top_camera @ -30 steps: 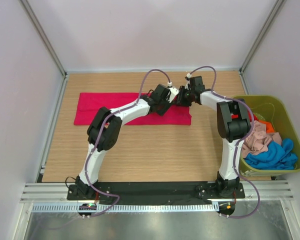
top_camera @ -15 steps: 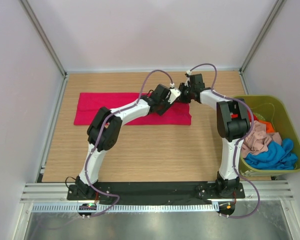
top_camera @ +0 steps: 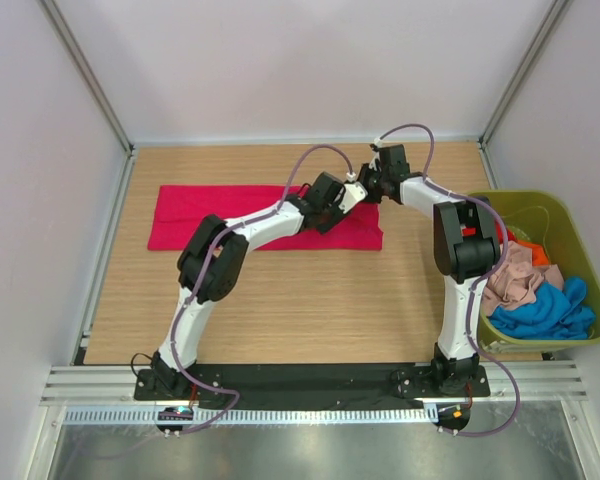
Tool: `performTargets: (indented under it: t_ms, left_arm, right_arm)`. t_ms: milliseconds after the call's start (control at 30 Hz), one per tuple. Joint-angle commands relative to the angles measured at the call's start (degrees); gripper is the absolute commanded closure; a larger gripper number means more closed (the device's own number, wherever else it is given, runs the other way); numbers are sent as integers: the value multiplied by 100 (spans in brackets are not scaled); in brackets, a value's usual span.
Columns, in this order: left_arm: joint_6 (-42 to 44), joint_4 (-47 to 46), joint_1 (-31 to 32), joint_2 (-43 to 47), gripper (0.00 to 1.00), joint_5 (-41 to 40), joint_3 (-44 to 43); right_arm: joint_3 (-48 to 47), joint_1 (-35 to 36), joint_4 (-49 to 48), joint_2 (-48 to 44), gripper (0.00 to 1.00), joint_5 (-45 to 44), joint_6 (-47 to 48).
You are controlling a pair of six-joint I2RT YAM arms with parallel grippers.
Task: Fold and stack the t-shirts
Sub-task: Fold the tshirt
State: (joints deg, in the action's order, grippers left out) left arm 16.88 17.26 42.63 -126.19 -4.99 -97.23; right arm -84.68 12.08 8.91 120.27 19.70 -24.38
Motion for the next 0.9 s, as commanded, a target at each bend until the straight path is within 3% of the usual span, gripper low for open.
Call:
performTargets:
  t_ms: [0, 133, 233, 267, 333, 433, 867]
  left_arm:
    - [96, -214, 26, -195, 59, -151, -217]
    - [148, -205, 26, -318, 61, -300, -331]
    - [175, -205, 26, -415, 72, -449, -472]
    - [175, -205, 17, -415, 82, -476, -490]
    - [175, -223, 17, -389, 93, -511, -507]
    - [140, -258, 17, -345, 99, -599, -464]
    - [-721, -591, -290, -99, 100, -231, -358]
  right_arm:
    - [-285, 23, -56, -21, 91, 16, -14]
    - [-364, 23, 6, 14, 92, 16, -14]
    - [-426, 14, 23, 41, 94, 16, 4]
    - [-426, 14, 23, 41, 95, 16, 4]
    - [-417, 14, 15, 58, 98, 33, 30]
    - [-417, 14, -3, 84, 99, 42, 39]
    - [-277, 23, 41, 23, 99, -133, 258]
